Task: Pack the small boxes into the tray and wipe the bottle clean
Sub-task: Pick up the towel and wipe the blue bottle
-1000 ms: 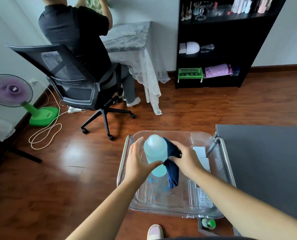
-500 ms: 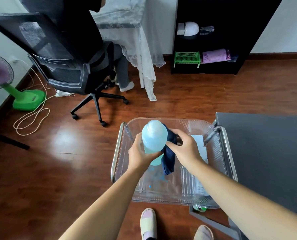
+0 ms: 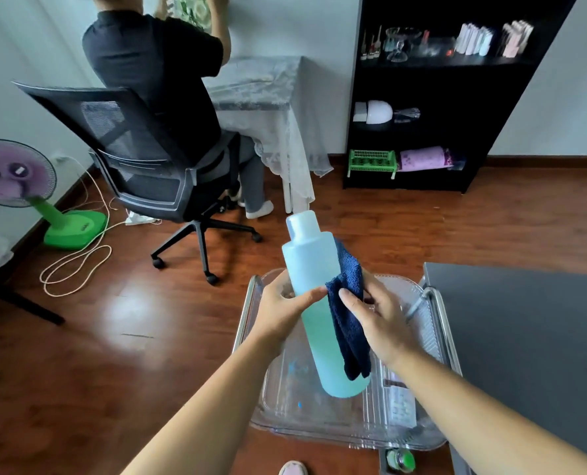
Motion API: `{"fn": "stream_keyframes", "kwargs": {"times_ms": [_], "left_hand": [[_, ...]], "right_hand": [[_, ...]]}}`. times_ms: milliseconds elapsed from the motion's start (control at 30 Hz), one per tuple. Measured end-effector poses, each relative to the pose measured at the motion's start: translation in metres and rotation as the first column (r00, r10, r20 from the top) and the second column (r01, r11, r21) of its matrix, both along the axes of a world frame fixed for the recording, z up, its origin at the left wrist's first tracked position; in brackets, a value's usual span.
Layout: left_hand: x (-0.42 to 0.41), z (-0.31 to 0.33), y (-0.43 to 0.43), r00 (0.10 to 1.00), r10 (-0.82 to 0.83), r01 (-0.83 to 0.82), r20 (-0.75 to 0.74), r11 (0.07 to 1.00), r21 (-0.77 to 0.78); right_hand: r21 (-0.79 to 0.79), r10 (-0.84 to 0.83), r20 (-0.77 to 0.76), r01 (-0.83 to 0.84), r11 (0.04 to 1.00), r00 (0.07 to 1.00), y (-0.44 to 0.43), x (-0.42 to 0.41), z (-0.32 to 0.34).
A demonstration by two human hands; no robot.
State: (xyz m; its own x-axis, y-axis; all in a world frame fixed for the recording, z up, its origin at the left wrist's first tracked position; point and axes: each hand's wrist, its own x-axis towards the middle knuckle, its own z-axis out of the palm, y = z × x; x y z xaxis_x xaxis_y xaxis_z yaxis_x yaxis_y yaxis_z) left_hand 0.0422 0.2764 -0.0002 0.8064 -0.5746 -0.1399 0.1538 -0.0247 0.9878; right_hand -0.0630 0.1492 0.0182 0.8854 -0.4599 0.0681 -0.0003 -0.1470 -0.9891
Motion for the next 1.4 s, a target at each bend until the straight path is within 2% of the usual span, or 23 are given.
{"fn": "stream_keyframes", "kwargs": {"times_ms": [100,200,333,433,600,733,900,1067,1233,1400], "left_hand": [[-0.006,0.013,-0.007,1.0,0.004,-0.004,0.018,1.0,-0.014],[-0.016,0.022,-0.017,0.995,0.034,-0.037,0.096,0.999,0.023],[-0.022,0.033,-0.023,0.985,-0.068,0.059,0.161,0.997,0.059],[-0.023,0.034,-0.02,0.983,-0.148,0.144,0.105,0.988,0.051],[-0.027,0.033,-0.023,0.986,-0.144,0.146,0.082,0.989,-0.023],[-0.017,0.044,-0.025,0.99,-0.099,0.106,0.102,0.992,-0.072],[-0.013,0.056,-0.025,0.986,-0.165,0.165,0.021,0.962,-0.216],[-0.025,0.058,-0.032,0.983,-0.14,0.097,-0.12,0.947,-0.307],[-0.01,0.064,-0.03,0.968,-0.162,0.091,-0.191,0.939,-0.333],[-0.007,0.072,-0.027,0.98,-0.143,0.089,-0.139,0.936,-0.34]], "right_hand": [[0.008,0.016,-0.011,-0.016,1.0,1.0,0.011,-0.005,-0.001],[-0.061,-0.013,-0.04,0.01,0.998,0.999,0.014,-0.001,0.004],[-0.127,-0.074,-0.027,0.07,0.989,0.997,0.012,0.01,0.012],[-0.121,-0.041,-0.03,0.037,0.992,0.999,0.002,0.017,0.021],[-0.138,0.026,-0.048,-0.033,0.99,0.998,-0.004,0.023,0.03],[-0.301,0.064,-0.094,-0.089,0.949,0.994,0.004,0.017,0.032],[-0.293,0.175,-0.011,-0.17,0.941,0.985,-0.011,0.02,0.048],[-0.258,0.191,-0.024,-0.191,0.947,0.981,-0.022,0.03,0.073],[-0.264,0.199,0.029,-0.184,0.947,0.98,0.002,-0.009,0.062],[-0.352,0.164,0.029,-0.144,0.925,0.986,0.025,-0.022,0.054]]}}
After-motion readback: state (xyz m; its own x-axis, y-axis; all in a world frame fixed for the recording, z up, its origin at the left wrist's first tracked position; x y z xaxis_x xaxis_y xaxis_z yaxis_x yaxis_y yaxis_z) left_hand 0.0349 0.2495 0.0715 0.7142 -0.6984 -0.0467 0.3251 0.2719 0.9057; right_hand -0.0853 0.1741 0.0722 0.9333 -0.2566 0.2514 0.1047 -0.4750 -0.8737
